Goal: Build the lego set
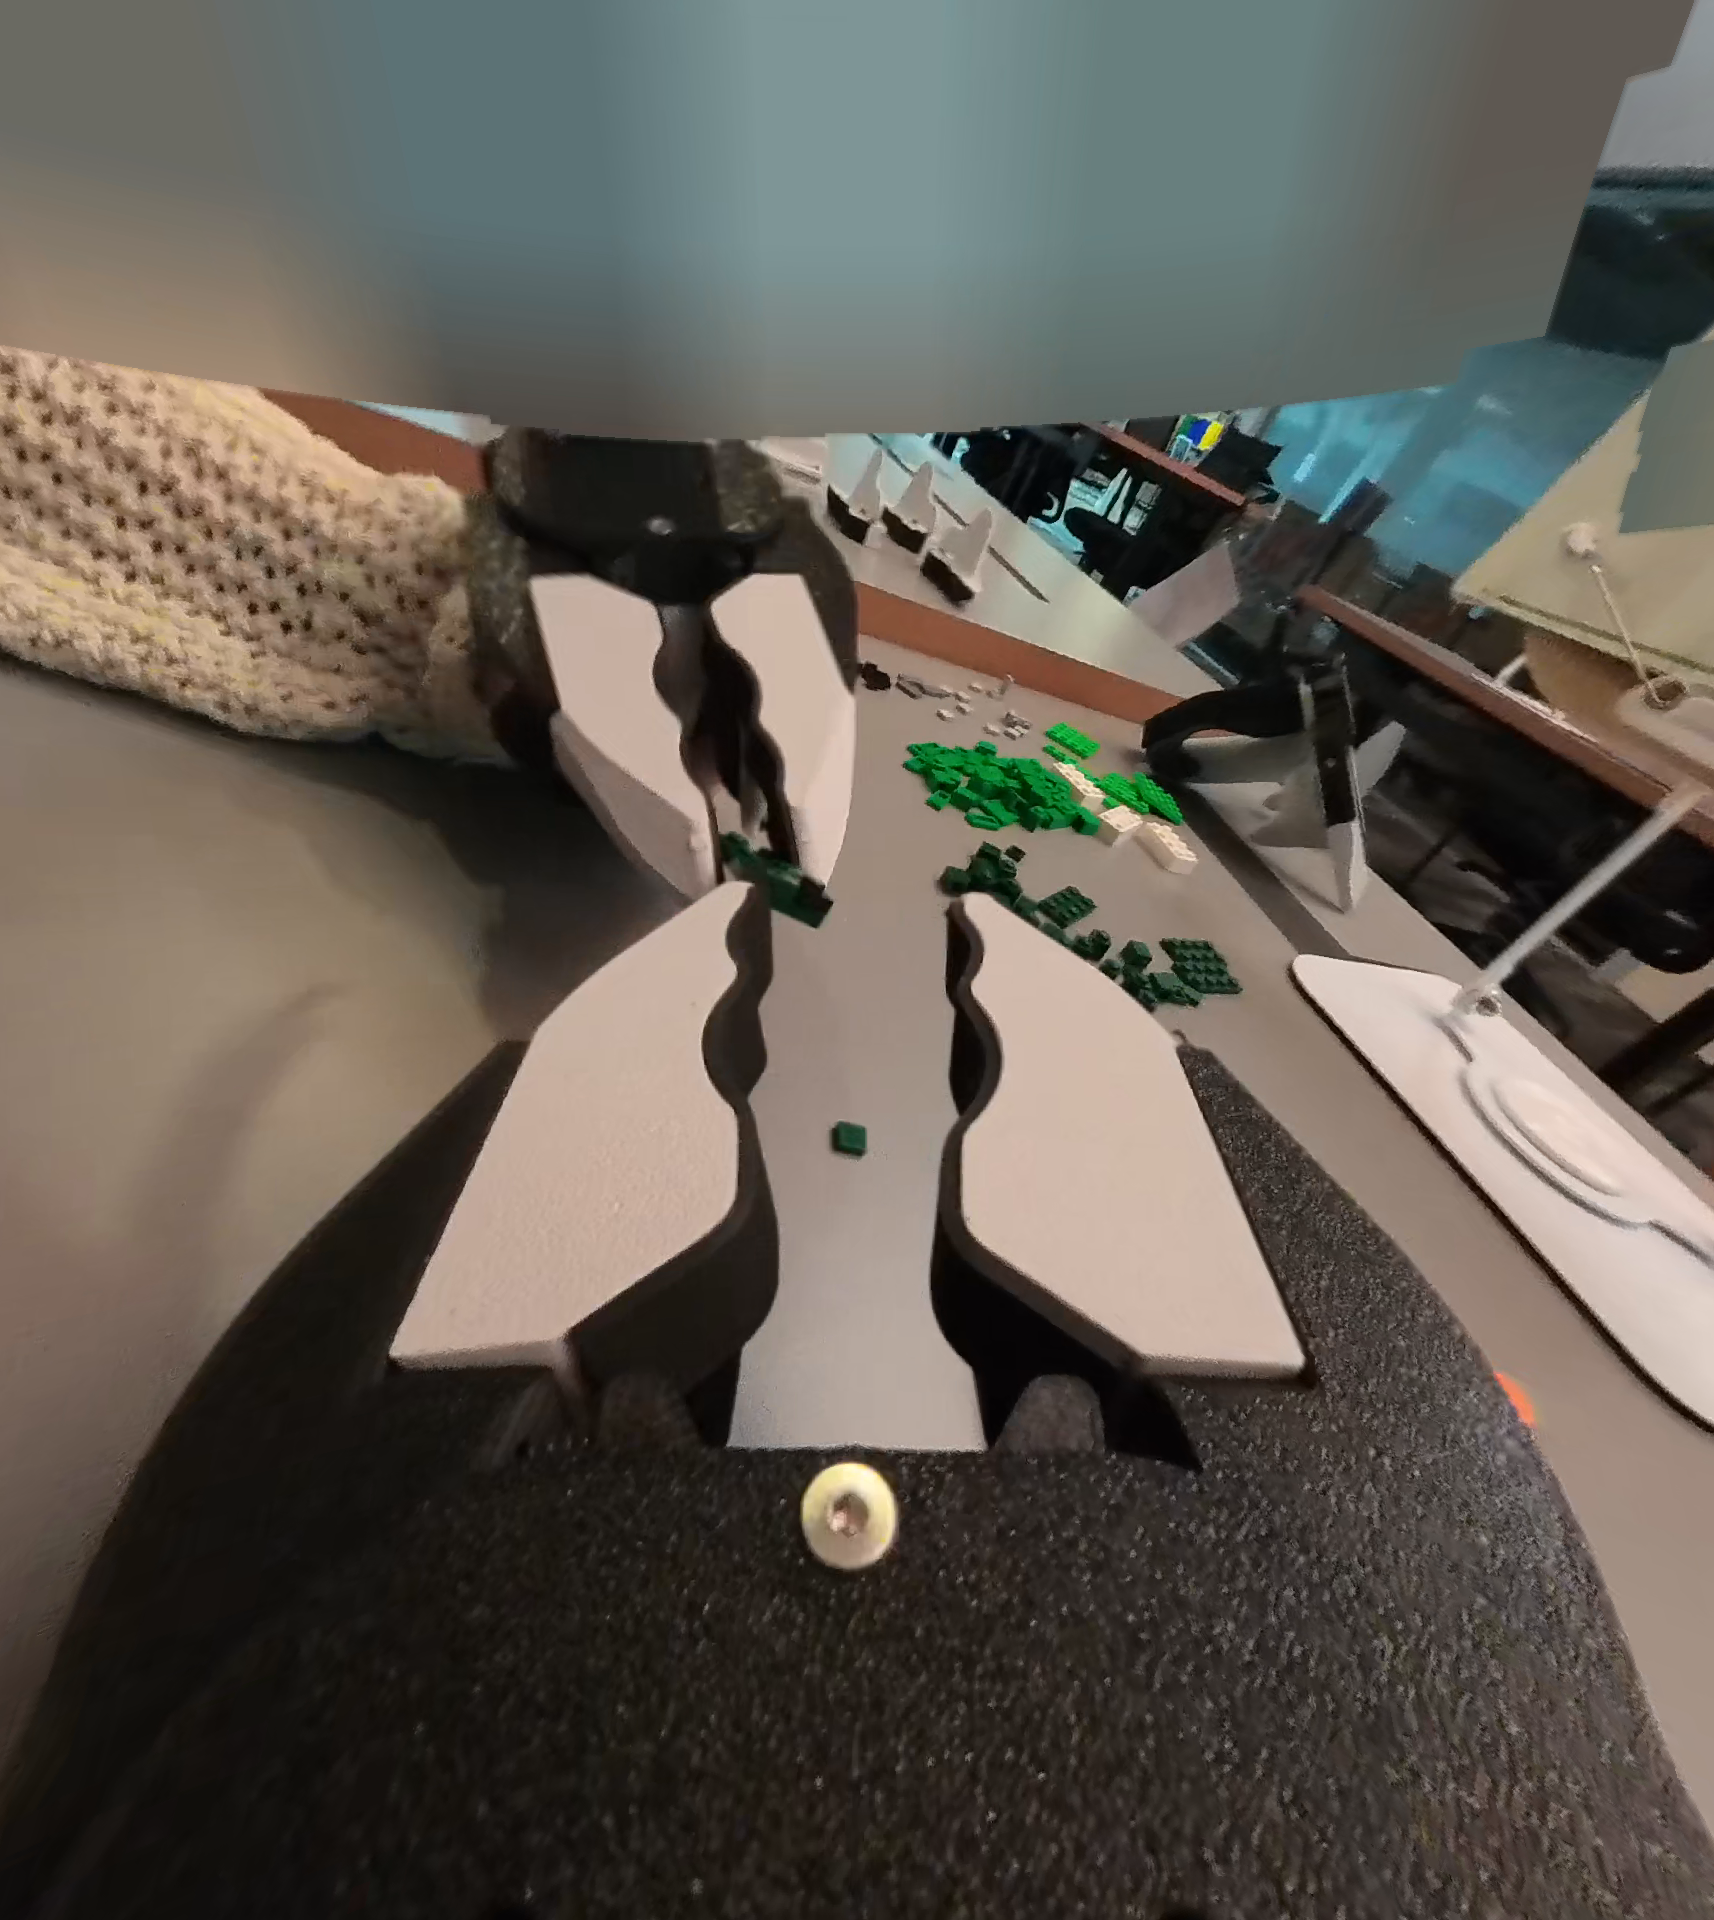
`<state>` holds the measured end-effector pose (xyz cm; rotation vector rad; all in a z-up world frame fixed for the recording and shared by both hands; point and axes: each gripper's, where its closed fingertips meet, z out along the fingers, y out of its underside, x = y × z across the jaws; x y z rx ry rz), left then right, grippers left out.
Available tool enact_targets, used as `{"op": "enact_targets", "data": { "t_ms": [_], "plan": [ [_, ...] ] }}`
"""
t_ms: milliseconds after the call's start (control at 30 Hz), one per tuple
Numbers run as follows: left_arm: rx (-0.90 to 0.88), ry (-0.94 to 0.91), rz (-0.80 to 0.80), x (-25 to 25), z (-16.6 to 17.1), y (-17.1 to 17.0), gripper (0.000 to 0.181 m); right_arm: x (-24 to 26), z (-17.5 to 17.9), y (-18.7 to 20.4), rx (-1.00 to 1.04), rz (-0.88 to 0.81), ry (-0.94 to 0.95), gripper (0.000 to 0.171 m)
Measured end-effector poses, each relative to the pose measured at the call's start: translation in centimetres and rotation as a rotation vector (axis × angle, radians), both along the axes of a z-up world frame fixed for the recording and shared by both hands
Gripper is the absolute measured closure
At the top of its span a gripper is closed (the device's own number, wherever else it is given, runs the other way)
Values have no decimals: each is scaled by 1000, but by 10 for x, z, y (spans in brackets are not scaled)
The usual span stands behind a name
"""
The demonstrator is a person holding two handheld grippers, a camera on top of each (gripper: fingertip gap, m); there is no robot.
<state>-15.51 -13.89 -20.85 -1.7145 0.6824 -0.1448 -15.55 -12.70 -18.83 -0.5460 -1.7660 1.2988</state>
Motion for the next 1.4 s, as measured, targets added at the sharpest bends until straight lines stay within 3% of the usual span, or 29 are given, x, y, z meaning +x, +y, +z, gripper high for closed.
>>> {"op": "enact_targets", "data": {
  "t_ms": [167, 300, 533, 667, 767, 833, 867, 1000, 1200, 1300, 1400],
  "plan": [
    [-25, -255, -214, 9, 19, -17, 167, 3, -13, -21, 205, 41, 64, 144],
    [-206, -519, -337, 13, 24, -26, 167, 1, -9, -39, 301, 31, 174, 140],
    [-387, -597, -388, 23, 13, -29, 167, 4, -1, -44, 236, 58, 191, 142],
    [-427, -610, -390, 24, 9, -29, 167, 6, -6, -45, 238, 93, 157, 161],
    [-374, -617, -341, 19, 13, -24, 167, 5, -5, -41, 175, 107, 95, 163],
    [-279, -578, -241, 9, 16, -15, 138, 1, 1, -34, 126, 78, 97, 163],
    [-214, -499, -191, 4, 16, -11, 138, -2, 2, -27, 118, 40, 89, 163],
    [-29, -6, 5, -5, 4, -1, 153, -11, -9, -11, 169, -39, 32, 163],
    [43, 355, 122, -9, -5, 5, 172, -11, -22, -14, 266, -33, 6, 163],
    [55, 439, 133, -10, -6, 4, 175, -10, -23, -14, 281, -36, 13, 162],
    [119, 252, 85, -3, 11, 1, 177, -5, -3, -15, 164, -16, 101, 158]
  ]
}}
